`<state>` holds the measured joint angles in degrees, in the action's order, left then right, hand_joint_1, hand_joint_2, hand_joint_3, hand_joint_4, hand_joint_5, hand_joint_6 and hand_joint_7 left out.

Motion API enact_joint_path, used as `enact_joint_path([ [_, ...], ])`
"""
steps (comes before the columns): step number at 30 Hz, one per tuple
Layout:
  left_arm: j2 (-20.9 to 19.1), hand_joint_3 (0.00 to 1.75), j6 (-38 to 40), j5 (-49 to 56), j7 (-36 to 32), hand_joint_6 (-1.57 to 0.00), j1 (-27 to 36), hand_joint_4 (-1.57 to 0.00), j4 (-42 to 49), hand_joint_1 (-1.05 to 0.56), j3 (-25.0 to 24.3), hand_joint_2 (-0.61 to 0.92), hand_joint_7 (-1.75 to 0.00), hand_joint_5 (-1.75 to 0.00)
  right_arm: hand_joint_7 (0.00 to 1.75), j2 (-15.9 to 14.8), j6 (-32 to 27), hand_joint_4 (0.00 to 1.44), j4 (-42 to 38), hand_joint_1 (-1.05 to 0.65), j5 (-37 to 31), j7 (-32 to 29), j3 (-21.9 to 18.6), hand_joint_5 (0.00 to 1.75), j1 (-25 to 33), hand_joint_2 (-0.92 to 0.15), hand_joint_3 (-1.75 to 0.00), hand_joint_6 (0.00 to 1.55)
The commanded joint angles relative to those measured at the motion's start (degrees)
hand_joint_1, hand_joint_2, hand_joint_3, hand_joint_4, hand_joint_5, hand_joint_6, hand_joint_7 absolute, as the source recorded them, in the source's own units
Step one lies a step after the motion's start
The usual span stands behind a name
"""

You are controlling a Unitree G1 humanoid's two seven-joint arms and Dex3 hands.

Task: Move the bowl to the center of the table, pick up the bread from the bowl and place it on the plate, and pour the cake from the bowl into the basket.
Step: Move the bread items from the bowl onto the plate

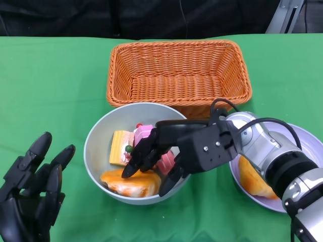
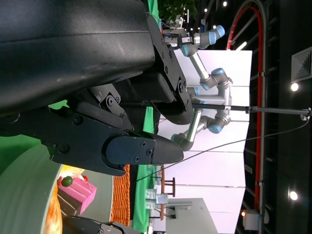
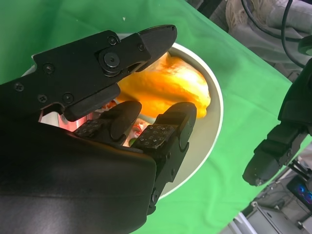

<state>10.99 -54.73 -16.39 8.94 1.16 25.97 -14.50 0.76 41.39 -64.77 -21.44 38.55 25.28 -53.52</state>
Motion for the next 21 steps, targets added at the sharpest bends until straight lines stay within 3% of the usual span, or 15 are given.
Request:
enact_joint_path([
  [1,-0.3,0.3,0.3,-0.4,-0.7,-0.85,0.9,-0.98,-0.7,-0.49,-0.2,0.92,0.0,-0.01,0.01,-0.1,-0.2,0.76,-0.9,-0.57,-0.2,0.2,0.2,0.02,0.1,-0.8,0.0,0.79],
  [21,0.1,0.3,-0.4,-1.1,-0.3,-0.86,1.2,-0.99,-0.5,-0.49,0.0,0.92,-0.01,-0.01,0.0,0.7,-0.7,0.77,-1.8,-0.57,-1.0,-0.4,1.2,0.02,0.1,-0.8,0.0,0.75],
])
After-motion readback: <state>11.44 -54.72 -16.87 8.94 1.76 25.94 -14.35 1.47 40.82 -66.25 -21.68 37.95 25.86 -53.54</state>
